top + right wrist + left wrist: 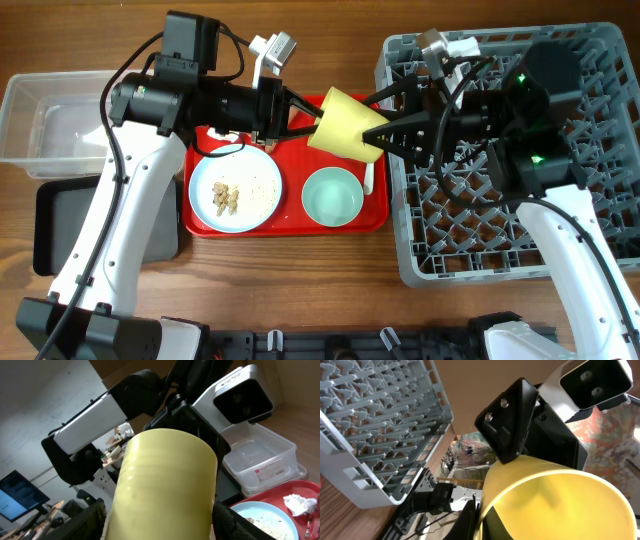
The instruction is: Sort waste into correct bins and load items into the dishwasher rack
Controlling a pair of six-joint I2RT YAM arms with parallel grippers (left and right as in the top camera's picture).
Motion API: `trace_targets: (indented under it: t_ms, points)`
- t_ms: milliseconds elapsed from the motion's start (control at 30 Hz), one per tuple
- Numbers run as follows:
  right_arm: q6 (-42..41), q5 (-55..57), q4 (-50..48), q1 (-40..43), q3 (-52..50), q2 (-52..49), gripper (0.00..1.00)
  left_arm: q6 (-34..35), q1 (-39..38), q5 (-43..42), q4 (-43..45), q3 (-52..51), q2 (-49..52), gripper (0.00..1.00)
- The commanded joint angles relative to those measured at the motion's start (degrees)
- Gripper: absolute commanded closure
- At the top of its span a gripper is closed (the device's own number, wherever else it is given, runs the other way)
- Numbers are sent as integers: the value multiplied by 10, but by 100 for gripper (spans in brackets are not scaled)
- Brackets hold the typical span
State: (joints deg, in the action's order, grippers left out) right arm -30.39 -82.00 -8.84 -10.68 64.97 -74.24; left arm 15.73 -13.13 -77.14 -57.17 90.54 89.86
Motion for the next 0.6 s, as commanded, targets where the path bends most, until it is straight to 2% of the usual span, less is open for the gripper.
trace_targets:
  t_ms: [0, 267, 333, 400, 433, 467, 500, 533, 567]
  points:
    - [4, -30, -2, -28, 6, 7, 31, 3, -1, 8, 9, 1, -6, 96]
    - [-13, -22, 1, -29, 6, 6, 23, 80, -2, 7, 99, 1, -6, 96]
    - [-13, -6, 1, -29, 6, 6, 24, 79, -2, 7, 101, 1, -6, 96]
    - [-16, 9, 1, -29, 6, 6, 32, 79, -3, 7, 101, 1, -6, 96]
    - [-17, 10, 0, -29, 6, 6, 33, 79, -3, 7, 101, 1, -6, 96]
    - [-17, 10, 0, -29, 6, 6, 35, 79, -3, 7, 101, 1, -6, 92]
    - [-17, 10, 0, -29, 6, 6, 36, 79, -3, 7, 101, 1, -6, 73]
    - [-17, 9, 0, -29, 6, 6, 36, 79, -3, 8, 101, 1, -6, 40]
    - [-16, 10, 0, -28, 6, 7, 37, 79, -3, 11, 101, 1, -6, 0]
